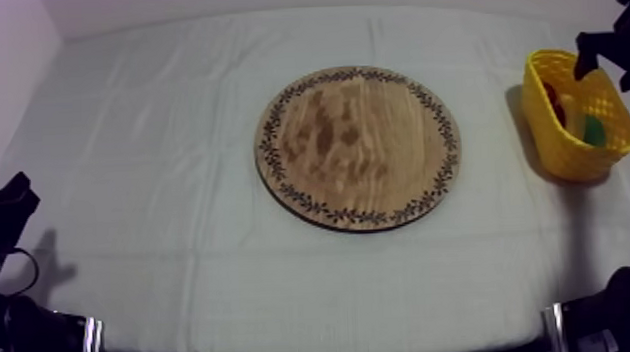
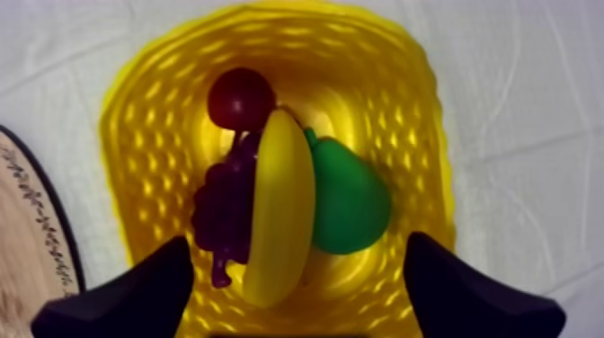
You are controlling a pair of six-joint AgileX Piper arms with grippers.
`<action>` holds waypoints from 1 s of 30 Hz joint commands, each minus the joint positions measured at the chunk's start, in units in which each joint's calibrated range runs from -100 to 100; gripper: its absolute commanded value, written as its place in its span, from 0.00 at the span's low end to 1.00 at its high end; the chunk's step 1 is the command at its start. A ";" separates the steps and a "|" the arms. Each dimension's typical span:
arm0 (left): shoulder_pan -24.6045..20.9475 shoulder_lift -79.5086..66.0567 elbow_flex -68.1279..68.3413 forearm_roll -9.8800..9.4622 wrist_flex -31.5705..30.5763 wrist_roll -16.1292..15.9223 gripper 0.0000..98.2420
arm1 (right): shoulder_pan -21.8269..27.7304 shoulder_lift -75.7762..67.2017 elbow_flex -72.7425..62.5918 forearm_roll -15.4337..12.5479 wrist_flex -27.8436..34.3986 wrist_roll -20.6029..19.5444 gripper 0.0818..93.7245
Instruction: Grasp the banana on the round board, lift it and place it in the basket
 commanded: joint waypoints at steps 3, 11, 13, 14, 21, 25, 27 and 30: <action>-0.02 0.02 0.03 -0.01 -0.01 0.00 0.00 | 0.83 -6.21 1.79 -1.38 -1.38 1.37 0.67; -0.02 0.02 0.03 -0.01 -0.01 0.00 0.00 | 1.43 -17.42 10.63 -3.17 -4.58 4.73 0.57; -0.02 0.02 0.03 -0.01 -0.01 0.00 0.00 | 1.36 -20.18 13.57 -3.48 -5.63 5.45 0.54; -0.02 0.02 0.03 -0.01 -0.01 0.00 0.00 | 1.34 -21.52 15.05 -3.70 -6.12 5.87 0.53; -0.02 0.02 0.03 -0.01 -0.01 0.00 0.00 | 2.82 -32.17 25.55 -7.00 -8.88 11.20 0.41; -0.02 0.02 0.03 -0.01 -0.01 0.00 0.00 | 4.19 -38.29 31.50 -8.61 -9.85 14.03 0.35; -0.02 0.02 0.03 -0.01 -0.01 0.00 0.00 | 4.86 -41.20 34.68 -9.11 -10.04 15.69 0.32; -0.02 0.02 0.03 -0.01 -0.01 0.00 0.00 | 5.27 -45.54 38.97 -9.70 -10.72 17.57 0.27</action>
